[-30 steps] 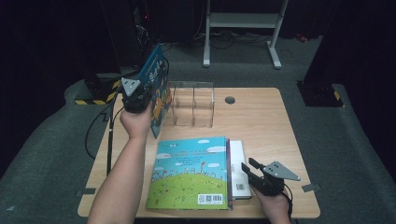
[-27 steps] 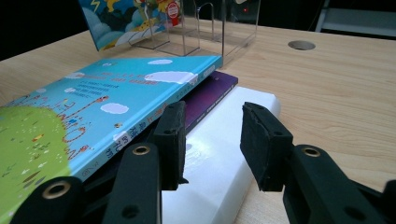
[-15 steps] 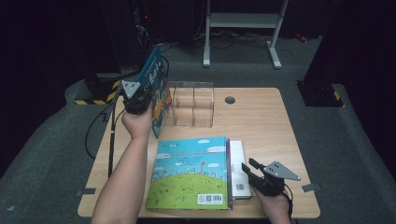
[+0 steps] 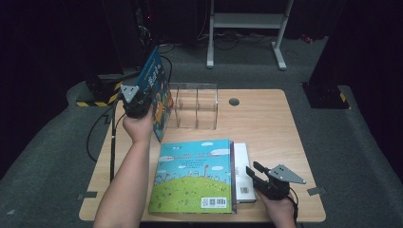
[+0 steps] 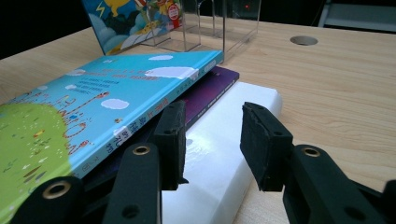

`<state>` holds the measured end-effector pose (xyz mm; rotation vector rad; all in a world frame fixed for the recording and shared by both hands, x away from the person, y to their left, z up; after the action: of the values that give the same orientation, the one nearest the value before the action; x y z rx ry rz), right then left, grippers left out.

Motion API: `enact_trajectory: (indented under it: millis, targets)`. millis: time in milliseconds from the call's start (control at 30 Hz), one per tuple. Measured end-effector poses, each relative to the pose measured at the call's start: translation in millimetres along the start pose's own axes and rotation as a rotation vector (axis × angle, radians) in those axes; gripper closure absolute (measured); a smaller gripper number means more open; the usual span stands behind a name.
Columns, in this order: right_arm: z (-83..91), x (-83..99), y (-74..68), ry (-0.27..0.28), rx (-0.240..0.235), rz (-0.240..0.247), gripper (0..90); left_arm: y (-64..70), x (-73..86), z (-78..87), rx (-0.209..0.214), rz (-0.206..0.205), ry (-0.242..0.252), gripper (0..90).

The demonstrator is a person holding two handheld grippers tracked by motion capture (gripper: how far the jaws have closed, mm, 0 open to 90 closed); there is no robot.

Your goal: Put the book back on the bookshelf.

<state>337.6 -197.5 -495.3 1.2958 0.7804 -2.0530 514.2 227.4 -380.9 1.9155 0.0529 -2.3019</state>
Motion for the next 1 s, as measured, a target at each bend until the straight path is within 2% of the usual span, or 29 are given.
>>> enact_trajectory:
  millis: [200,400,1000]
  targets:
    - [-1.3,0.4,-1.0,-0.006,-0.002,0.004,60.5,-5.9,0.8,-0.1,0.014,0.012,-0.007,82.6]
    - [-0.8,0.3,-1.3,-0.005,-0.002,0.002,60.4,-5.4,0.7,-0.5,0.021,0.029,-0.011,81.0]
    - [-1.5,-0.2,-2.3,-0.006,-0.004,0.007,60.3,-5.0,-0.8,0.8,0.048,0.020,-0.015,73.7]
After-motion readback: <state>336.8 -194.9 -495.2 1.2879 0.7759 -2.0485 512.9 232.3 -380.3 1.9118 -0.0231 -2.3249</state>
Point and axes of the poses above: each handheld gripper's, and its own axes: z roughly backward along the jaws, x roughly out of its underside, y roughly to its right, the point moved 3 cm from there along -z, roughly forward along the jaws, and after that the axes turned 14 degrees about -x, right-handed, at the moved point
